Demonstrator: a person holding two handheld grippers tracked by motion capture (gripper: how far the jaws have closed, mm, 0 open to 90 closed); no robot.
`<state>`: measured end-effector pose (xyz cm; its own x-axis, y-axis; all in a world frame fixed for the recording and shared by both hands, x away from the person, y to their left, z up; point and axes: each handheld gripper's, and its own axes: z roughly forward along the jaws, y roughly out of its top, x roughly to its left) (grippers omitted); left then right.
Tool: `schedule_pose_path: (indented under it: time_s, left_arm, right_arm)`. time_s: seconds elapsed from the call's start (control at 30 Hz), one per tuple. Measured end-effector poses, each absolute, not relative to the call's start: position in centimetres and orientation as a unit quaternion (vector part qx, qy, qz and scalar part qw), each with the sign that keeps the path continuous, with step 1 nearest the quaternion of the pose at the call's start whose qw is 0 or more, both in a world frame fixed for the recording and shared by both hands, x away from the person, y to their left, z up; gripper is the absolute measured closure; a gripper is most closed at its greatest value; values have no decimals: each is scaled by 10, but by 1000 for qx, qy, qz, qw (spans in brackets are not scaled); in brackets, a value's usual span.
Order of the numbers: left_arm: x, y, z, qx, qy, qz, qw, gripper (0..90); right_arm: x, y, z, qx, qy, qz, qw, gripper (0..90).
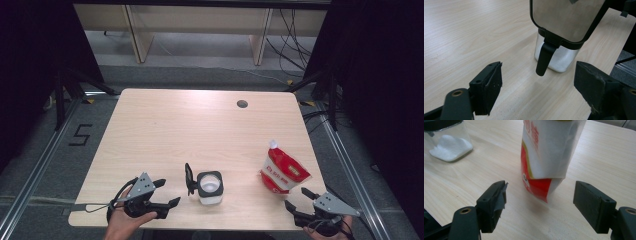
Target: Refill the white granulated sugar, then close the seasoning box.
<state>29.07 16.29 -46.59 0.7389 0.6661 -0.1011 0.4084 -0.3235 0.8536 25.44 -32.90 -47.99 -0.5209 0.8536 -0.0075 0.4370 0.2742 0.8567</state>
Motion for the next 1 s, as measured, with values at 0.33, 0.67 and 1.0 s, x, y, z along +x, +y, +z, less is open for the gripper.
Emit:
schedule_pose_path:
  time_s: [0.33,0.67,1.0]
  left_arm:
    - [293,166,-462,794,325,132,497,465]
    - [292,162,-452,794,299,154,507,881]
    - [290,153,-432,799,272,164,510,893]
  right_arm:
    - [257,-329,-482,414,769,426,237,269]
    - [259,-329,-483,416,771,423,232,268]
    - [259,-328,-483,410,777,418,231,267]
